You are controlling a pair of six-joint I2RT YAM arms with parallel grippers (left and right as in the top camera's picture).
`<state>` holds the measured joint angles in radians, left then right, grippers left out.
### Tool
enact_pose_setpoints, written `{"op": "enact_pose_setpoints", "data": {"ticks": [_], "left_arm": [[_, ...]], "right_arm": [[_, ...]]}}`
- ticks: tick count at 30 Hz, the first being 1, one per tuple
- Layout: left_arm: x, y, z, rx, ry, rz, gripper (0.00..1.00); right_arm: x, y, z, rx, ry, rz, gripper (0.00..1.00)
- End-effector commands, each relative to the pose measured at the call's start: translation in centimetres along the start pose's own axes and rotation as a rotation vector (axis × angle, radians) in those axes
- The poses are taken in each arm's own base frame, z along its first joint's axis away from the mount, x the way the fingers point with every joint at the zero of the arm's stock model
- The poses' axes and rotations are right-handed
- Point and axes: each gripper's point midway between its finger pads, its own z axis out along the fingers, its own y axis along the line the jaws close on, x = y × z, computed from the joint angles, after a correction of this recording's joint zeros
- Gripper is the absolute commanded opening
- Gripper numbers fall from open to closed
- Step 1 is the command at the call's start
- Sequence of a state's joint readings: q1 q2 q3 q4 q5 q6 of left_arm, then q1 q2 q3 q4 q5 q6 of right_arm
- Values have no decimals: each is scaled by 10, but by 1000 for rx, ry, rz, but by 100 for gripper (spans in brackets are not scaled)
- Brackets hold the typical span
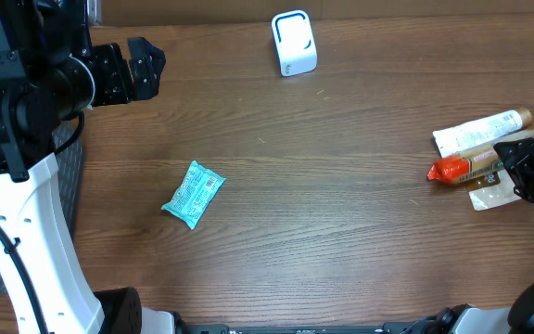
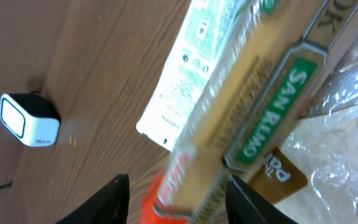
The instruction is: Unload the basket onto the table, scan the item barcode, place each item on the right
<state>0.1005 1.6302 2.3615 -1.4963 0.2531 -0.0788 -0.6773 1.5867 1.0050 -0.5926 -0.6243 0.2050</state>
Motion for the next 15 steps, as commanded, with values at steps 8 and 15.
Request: {"op": "enact_pose_setpoints", "data": {"ticks": [8, 15], "left_arm": [[-3, 3, -2, -8, -13, -1, 100], [-3, 3, -2, -8, -13, -1, 100]], "right_arm": [[8, 102, -69, -62, -7, -249, 55], [94, 199, -44, -335, 230, -471, 100]]}}
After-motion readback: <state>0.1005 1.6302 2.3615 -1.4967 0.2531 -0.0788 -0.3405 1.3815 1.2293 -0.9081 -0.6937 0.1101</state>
